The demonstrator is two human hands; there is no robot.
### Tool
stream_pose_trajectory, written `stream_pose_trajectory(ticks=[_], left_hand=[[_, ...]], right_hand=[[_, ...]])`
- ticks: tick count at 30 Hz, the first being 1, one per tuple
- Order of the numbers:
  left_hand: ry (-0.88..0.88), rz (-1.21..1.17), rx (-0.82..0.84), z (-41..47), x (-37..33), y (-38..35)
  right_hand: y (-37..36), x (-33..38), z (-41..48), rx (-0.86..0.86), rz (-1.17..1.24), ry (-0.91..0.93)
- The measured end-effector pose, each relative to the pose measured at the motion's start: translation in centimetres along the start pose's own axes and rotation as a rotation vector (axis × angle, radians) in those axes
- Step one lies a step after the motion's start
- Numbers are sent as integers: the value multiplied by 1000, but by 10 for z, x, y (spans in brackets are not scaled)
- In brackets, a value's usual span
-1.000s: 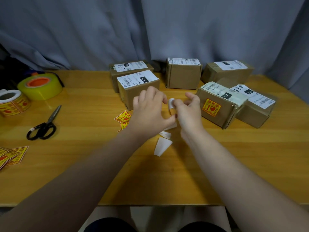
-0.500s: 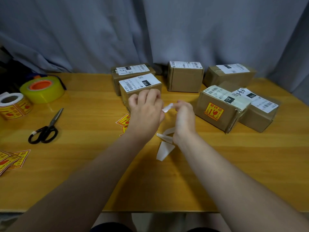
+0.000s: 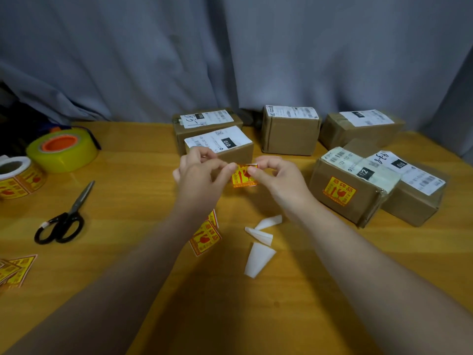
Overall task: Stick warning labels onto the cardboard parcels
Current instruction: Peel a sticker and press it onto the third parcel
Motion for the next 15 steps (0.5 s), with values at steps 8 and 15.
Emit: stream_pose_trajectory(ticks=[8,15], left_hand=[[121,-2,116,38,43,-8],[2,-66,213,54,26,-19]], right_hand=[[-13,-24,39,-48,35,-63],[-2,-37,24,-26,129,-92]])
Point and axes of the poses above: each hand's wrist, its own z-axis towards the middle knuckle, its own y-axis out of the back of the hand, x = y × z, the point moved 5 cm from there along z, towards the middle knuckle, and after that the axes turned 11 degrees about y, right-handed, at the moved point
